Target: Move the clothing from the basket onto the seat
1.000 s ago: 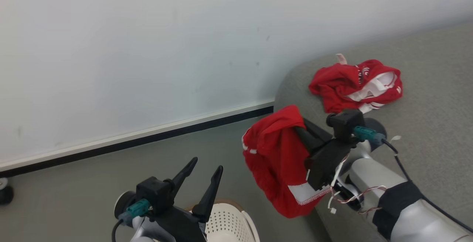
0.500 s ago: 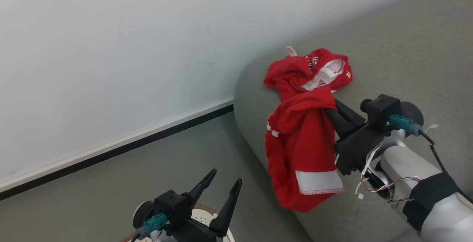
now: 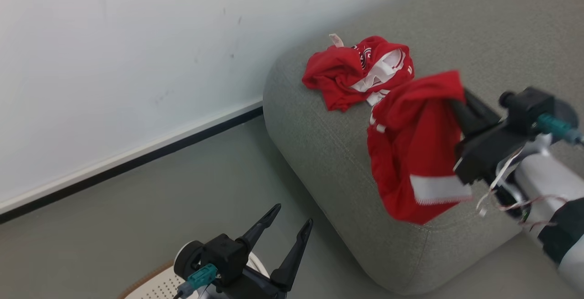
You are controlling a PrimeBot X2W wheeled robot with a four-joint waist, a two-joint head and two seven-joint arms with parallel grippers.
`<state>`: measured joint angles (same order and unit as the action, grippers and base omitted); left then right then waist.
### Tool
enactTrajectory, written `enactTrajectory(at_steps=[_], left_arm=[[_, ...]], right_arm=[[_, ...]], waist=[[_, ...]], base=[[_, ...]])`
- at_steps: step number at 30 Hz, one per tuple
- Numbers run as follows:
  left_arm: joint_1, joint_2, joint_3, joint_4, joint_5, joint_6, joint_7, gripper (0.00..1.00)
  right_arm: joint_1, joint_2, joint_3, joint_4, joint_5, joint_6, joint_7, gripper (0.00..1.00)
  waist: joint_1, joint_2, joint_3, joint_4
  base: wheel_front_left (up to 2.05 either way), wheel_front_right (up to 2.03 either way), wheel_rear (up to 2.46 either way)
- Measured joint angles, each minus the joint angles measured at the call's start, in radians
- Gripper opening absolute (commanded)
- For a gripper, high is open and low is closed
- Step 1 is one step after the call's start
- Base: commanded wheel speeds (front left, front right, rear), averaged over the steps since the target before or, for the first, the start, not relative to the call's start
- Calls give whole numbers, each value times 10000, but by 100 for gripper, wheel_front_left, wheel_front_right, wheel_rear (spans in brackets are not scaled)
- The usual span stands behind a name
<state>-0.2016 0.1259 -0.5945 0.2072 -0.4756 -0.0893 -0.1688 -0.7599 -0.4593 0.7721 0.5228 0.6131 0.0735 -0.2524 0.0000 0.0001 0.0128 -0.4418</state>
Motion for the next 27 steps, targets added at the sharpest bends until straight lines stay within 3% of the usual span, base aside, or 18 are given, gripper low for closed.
enactTrajectory(at_steps=[9,16,20,27], left_arm=[[-515,282,17,-767,422,27,109,100],[-1308,445,38,-1290,673,27,479,100],[-1958,466,-71,-1544,1028,25,853,100],[-2658,458,-382,-1881,1308,8,1310,100]], right_arm=[[-1942,-600,-811,391,38,2,-13,0],[-3544,-798,-1528,1235,219,12,61,0],[-4363,-1233,-1837,1967,290,-2,240,0],[-5294,-1737,-2495,2840,393,-360,322,0]], waist=[[0,0,854,202],[1,1,1749,483],[2,0,2441,731],[3,1,3437,1140]], base=[[0,0,0],[0,0,0],[0,0,0],[0,0,0]])
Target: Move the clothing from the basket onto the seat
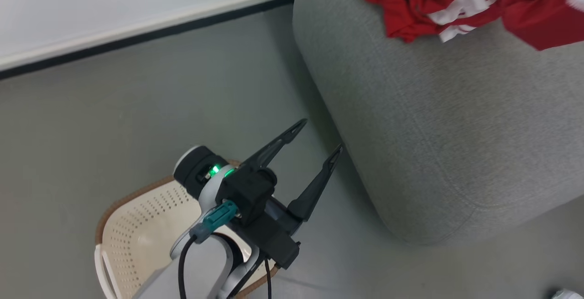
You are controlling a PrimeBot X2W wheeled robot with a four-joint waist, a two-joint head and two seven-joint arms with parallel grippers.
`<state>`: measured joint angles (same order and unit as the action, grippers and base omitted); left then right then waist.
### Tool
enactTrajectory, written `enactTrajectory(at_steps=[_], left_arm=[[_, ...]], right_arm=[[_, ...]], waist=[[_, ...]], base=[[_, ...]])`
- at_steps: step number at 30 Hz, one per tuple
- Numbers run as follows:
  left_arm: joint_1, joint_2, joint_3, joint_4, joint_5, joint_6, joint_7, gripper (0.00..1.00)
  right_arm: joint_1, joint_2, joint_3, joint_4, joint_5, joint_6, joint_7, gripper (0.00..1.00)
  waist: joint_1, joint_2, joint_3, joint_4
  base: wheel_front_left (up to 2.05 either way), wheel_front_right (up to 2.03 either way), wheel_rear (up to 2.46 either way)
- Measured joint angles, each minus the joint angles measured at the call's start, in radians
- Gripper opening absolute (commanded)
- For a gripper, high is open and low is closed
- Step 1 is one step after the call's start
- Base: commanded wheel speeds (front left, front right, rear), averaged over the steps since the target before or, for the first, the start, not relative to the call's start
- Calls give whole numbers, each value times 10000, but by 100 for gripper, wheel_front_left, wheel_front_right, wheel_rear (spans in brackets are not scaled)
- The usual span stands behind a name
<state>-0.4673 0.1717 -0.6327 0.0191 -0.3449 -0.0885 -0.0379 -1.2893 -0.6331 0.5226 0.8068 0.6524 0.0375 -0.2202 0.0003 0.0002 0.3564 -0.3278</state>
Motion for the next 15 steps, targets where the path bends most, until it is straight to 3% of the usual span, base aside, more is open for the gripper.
enactTrajectory(at_steps=[8,15], left_arm=[[-678,-173,-272,-366,328,-13,339,100],[-1260,-150,-274,-550,481,-88,539,100]], right_arm=[[-285,-742,-449,844,88,-451,-2,0],[-572,-629,-558,1164,81,-874,-111,0]], waist=[[-1,0,1003,485],[-1,0,1994,1022]], base=[[0,0,0],[0,0,0]])
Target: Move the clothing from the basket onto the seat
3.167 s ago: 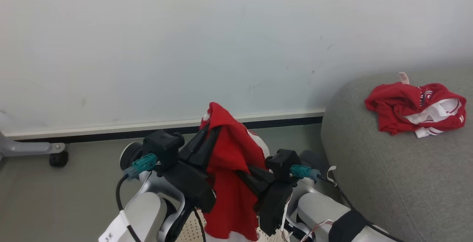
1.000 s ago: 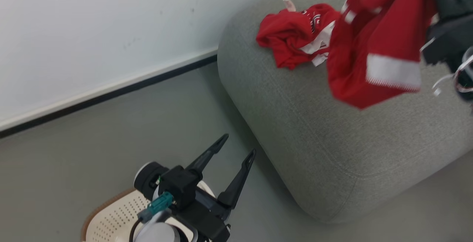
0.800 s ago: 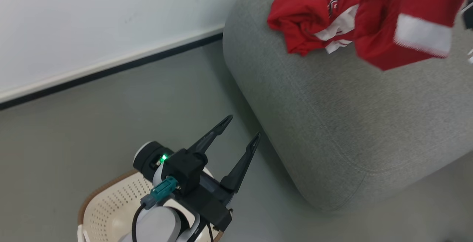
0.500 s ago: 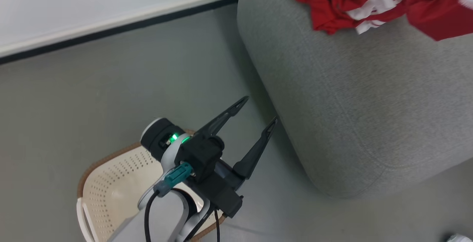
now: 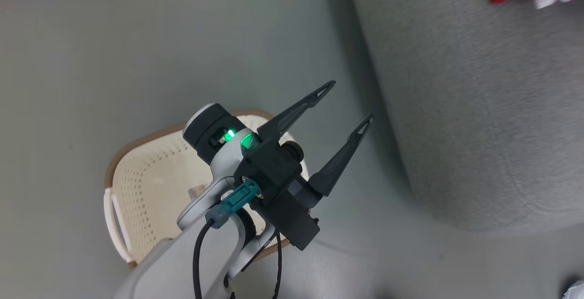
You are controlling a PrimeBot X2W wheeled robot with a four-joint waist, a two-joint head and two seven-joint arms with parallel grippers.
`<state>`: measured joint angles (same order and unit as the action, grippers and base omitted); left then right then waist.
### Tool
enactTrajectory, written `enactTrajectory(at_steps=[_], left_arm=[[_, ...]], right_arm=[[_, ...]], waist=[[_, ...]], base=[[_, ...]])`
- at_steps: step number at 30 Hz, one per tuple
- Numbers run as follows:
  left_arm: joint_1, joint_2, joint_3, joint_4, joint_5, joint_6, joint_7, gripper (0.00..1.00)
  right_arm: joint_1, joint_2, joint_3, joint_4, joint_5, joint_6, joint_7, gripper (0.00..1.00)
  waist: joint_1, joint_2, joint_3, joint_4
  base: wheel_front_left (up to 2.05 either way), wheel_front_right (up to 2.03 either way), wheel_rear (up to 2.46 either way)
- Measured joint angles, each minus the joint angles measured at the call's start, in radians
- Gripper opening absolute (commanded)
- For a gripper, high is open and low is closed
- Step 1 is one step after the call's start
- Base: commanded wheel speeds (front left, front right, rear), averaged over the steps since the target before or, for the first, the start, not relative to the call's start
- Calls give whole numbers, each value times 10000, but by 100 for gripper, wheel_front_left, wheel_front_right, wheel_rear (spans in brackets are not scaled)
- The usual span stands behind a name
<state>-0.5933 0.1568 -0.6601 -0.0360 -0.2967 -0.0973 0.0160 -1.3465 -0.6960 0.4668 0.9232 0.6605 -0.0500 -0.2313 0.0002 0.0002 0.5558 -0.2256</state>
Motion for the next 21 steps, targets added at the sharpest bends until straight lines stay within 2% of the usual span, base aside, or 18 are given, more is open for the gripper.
enactTrajectory(at_steps=[8,17,18,19,20,21], left_arm=[[-234,98,75,100,40,-6,10,100],[-377,318,267,437,38,-12,-125,100],[-377,318,261,497,36,-13,-144,100],[-376,316,253,546,35,-44,-194,100],[-376,314,245,591,33,-84,-196,100],[-371,314,238,639,31,-84,-238,100]], right_arm=[[-107,1275,192,640,-8,-109,-84,0],[71,1843,424,1279,-48,65,-174,0],[72,1894,437,1335,-86,67,-178,11],[81,1927,447,1411,-107,71,-178,33],[96,1946,454,1501,-107,77,-180,42],[123,1960,458,1559,-111,115,-180,79]], waist=[[0,1,965,506],[0,0,1295,626],[-1,0,1264,591],[-1,-1,1226,553],[-2,-1,1182,514],[-3,-1,1135,476]], base=[[0,0,0],[0,0,0],[0,0,0],[0,0,0],[0,0,0],[0,0,0]])
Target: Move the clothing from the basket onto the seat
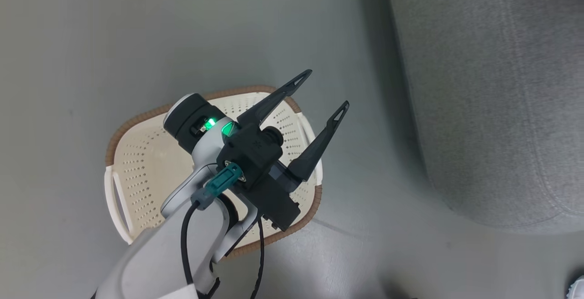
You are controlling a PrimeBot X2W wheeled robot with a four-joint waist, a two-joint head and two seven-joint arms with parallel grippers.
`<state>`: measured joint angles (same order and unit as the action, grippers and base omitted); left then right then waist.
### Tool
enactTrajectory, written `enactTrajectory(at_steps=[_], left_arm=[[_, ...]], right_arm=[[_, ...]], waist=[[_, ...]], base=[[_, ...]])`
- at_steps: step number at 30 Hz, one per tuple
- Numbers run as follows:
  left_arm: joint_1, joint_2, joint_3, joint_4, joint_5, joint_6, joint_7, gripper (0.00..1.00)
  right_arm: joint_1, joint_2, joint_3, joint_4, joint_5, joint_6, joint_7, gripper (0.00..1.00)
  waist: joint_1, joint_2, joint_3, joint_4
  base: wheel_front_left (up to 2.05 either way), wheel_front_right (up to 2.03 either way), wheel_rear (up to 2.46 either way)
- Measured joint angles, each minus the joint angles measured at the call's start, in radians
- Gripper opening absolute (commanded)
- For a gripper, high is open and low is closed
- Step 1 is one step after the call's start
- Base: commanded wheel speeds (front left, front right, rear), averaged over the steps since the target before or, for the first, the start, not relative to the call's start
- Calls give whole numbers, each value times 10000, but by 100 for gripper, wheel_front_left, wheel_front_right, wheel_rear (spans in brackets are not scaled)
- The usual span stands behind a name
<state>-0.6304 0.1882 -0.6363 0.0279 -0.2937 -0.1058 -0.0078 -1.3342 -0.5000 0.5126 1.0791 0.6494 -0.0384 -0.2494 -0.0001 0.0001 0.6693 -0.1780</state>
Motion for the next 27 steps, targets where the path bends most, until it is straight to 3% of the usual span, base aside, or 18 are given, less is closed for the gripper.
enactTrajectory(at_steps=[1,12,27], left_arm=[[2,0,-6,50,-13,-2,-36,100],[411,-31,50,901,-359,-13,-520,100],[1163,-320,497,1998,-1308,-33,-1425,100]], right_arm=[[38,25,4,42,-10,46,-2,100],[689,757,245,422,-201,408,-42,100],[1571,1321,656,167,-706,1091,-46,100]], waist=[[0,0,-52,-40],[-1,-1,-945,-508],[-2,-3,-2963,-938]], base=[[0,0,0],[0,0,0],[0,0,0]])
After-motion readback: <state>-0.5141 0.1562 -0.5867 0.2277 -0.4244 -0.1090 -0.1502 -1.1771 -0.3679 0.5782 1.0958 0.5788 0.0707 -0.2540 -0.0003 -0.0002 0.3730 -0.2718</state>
